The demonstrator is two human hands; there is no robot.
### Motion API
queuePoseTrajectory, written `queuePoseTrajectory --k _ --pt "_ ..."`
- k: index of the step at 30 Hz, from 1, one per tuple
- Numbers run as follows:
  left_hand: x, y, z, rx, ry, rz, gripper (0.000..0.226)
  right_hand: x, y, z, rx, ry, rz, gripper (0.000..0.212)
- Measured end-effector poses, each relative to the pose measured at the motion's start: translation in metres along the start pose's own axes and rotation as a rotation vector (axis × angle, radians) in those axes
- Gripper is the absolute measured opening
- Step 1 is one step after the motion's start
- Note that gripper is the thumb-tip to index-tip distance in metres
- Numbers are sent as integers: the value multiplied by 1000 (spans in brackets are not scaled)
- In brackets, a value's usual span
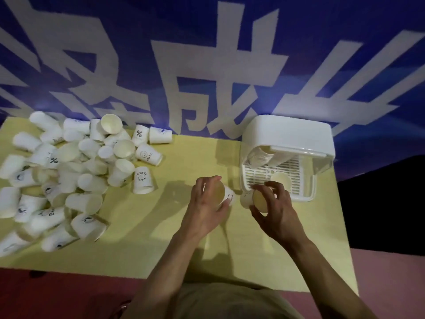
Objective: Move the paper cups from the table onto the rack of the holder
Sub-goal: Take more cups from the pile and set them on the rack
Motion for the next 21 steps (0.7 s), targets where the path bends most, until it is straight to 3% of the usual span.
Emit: queuePoseTrajectory --k 4,10,21 --pt "51 -9 43 16 24 116 59 45 12 -37 48 -46 14 55" --pt "100 -28 104 -50 -38 135 62 108 28 -72 50 -79 59 56" --pt "127 -46 179 -125 -238 107 64 178 38 -100 45 -136 105 55"
Point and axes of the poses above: each hand's wrist, its own y-axis away from the middle knuckle, its own z-axis out of the palm, x = y × z, the point moved 1 cm from there along -y, towards the middle knuckle, and after that the axes turned 11 degrees about x, right-handed, at the moved point
